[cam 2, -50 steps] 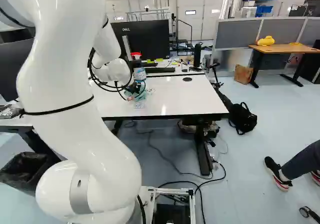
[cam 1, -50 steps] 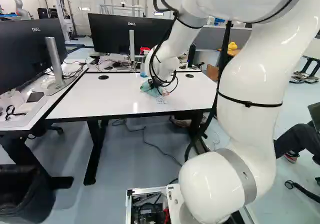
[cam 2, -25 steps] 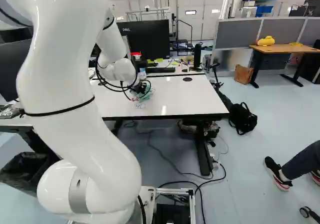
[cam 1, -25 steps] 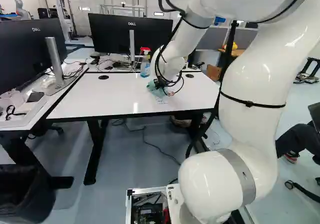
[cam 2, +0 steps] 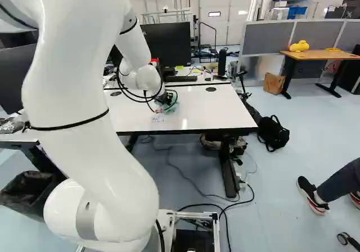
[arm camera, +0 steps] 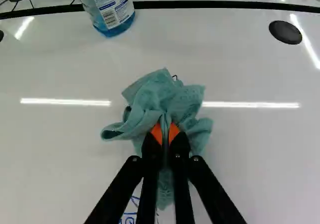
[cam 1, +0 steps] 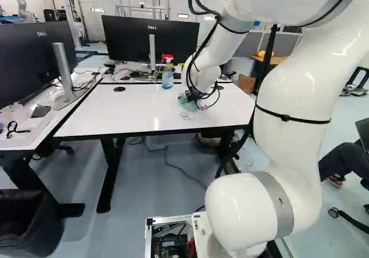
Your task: Clean the table with the green towel
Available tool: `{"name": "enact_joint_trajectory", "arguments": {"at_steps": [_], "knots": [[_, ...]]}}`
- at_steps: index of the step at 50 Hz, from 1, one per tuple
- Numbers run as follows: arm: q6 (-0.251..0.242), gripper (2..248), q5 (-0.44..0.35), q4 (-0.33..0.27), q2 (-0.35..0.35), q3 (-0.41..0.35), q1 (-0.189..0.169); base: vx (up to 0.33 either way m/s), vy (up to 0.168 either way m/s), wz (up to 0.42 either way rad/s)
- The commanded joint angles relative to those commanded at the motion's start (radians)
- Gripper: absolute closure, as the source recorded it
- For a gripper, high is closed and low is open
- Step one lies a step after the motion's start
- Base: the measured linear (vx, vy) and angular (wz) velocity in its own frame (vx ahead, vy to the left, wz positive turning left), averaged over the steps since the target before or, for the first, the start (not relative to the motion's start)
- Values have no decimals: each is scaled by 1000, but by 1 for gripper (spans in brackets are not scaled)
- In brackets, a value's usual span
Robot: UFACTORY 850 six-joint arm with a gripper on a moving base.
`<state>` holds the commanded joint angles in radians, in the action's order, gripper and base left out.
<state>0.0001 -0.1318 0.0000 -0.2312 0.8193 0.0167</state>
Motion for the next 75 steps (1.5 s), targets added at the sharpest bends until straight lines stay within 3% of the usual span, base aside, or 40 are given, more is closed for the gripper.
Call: {"name": "enact_joint_trajectory", "arguments": {"at_steps": [20, 33, 55, 75], "knots": [[0, 215, 0, 0, -62, 74, -52, 0, 0, 0], [0, 215, 0, 0, -116, 141, -55, 0, 0, 0], [0, 215, 0, 0, -190, 233, -16, 0, 0, 0], [0, 215, 0, 0, -184, 226, 41, 0, 0, 0]]}}
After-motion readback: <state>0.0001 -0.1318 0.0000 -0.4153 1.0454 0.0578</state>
